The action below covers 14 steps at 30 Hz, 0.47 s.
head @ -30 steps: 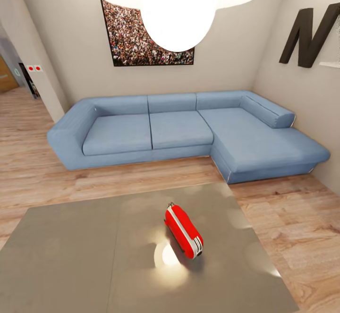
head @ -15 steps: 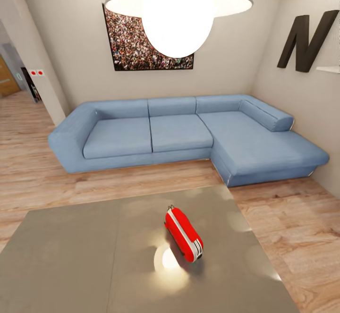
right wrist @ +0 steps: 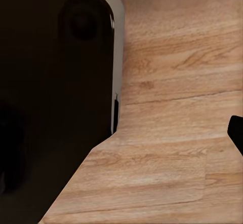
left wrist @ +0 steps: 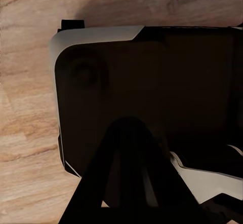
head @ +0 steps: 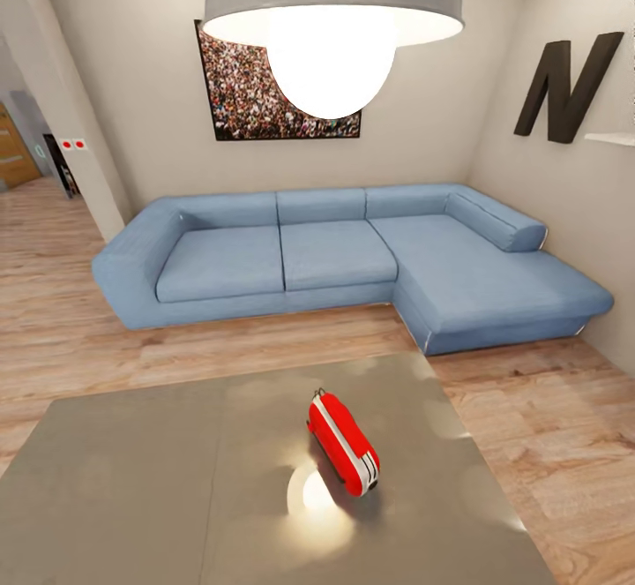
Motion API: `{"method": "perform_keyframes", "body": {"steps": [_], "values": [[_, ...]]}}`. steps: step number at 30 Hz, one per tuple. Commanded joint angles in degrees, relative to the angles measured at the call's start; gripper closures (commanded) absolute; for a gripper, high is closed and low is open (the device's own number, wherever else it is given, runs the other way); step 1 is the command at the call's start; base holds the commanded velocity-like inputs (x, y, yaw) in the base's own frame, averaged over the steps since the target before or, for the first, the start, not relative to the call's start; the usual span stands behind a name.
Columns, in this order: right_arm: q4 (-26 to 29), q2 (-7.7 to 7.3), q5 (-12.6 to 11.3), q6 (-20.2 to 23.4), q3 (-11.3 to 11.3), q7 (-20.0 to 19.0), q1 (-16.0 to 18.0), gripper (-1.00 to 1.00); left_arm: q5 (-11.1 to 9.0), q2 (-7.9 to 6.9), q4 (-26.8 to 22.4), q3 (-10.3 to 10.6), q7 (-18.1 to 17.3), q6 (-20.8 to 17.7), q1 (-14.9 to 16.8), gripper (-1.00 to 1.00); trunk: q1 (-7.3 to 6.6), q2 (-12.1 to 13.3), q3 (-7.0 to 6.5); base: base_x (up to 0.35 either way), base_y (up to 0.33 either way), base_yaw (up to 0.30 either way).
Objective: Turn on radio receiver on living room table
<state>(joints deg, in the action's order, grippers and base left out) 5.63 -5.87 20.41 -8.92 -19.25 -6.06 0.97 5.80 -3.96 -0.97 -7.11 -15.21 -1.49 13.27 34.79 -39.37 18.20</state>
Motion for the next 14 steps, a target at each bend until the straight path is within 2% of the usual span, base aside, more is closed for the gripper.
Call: {"method": "perform_keyframes", "body": {"steps": [1,14], "values": [[0.00,-0.01,0.01,-0.02,0.00,0.00,0.00,-1.00,0.00,0.00,0.00,0.01,0.00,0.00,0.00,1.00,0.00,0.00,-0.09,0.000,0.000,0.000],[0.00,0.01,-0.01,0.35,0.00,0.00,0.00,-1.00,0.00,0.01,0.00,0.00,0.00,0.00,-0.01,1.00,0.00,0.00,-1.13,0.000,0.000,0.000]]}}
